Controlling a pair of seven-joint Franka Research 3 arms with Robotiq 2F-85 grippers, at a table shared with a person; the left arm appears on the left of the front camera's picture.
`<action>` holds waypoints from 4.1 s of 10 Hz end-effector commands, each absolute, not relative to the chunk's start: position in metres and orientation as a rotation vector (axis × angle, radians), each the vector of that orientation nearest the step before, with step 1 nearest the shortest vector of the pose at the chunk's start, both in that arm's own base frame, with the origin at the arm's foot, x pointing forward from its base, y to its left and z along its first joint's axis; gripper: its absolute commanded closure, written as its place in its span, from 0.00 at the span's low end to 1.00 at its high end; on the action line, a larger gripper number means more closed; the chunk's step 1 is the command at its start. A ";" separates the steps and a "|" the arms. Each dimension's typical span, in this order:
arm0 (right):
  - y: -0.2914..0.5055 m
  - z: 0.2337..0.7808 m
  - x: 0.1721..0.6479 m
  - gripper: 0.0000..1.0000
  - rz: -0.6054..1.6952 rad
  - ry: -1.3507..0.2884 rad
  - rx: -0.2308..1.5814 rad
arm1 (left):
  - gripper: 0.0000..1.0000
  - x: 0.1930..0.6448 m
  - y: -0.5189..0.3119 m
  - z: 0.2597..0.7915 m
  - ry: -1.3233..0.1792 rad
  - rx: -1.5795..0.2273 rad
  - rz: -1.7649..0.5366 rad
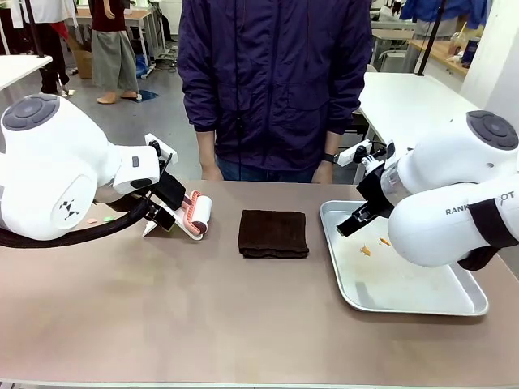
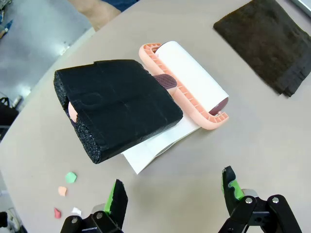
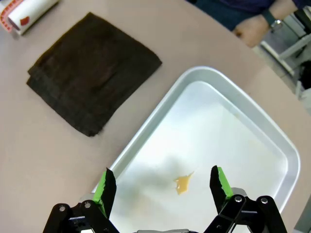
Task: Clean the surface of the table.
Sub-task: Hold the Lint Roller with your left hand and the towel with your right hand.
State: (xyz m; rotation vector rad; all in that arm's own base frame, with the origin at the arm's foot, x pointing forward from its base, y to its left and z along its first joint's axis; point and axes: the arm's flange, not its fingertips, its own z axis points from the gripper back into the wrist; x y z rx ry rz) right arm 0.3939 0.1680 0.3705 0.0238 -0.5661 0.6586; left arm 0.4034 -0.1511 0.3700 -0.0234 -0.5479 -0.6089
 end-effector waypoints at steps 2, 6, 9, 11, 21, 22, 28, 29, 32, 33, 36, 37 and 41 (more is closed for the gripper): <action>0.168 0.370 0.394 0.00 0.659 -0.566 0.024 | 0.00 0.403 -0.151 0.370 -0.548 -0.023 -0.609; 0.150 0.401 0.374 0.00 0.463 -0.254 0.147 | 0.00 0.425 -0.147 0.419 -0.575 0.282 -0.450; 0.110 0.442 0.362 0.00 0.208 -0.177 0.326 | 0.00 0.425 -0.160 0.457 -0.518 0.352 -0.109; 0.138 0.402 0.365 0.00 0.428 -0.185 0.194 | 0.00 0.429 -0.114 0.447 -0.551 0.325 -0.397; 0.139 0.416 0.362 0.00 0.394 -0.174 0.279 | 0.00 0.436 -0.107 0.467 -0.391 -0.038 -0.545; 0.121 0.425 0.364 0.00 0.357 -0.184 0.404 | 0.00 0.443 -0.088 0.475 -0.310 -0.153 -0.543; 0.032 0.462 0.342 0.00 -0.054 0.100 0.965 | 0.00 0.481 0.063 0.460 0.208 -0.744 -0.111; 0.013 0.459 0.343 0.00 -0.079 0.115 1.028 | 0.00 0.485 0.092 0.449 0.246 -0.758 0.029; -0.035 0.448 0.333 0.00 -0.286 0.007 1.110 | 0.00 0.475 0.160 0.418 0.184 -0.824 0.555; -0.045 0.442 0.330 0.00 -0.353 -0.035 1.123 | 0.00 0.476 0.150 0.414 0.268 -0.717 0.212; -0.052 0.446 0.334 0.00 -0.289 0.031 1.089 | 0.00 0.476 0.150 0.414 0.268 -0.717 0.212; -0.052 0.446 0.334 0.00 -0.289 0.031 1.089 | 0.00 0.476 0.150 0.414 0.268 -0.717 0.212; -0.052 0.446 0.334 0.00 -0.289 0.031 1.089 | 0.00 0.476 0.150 0.414 0.268 -0.717 0.212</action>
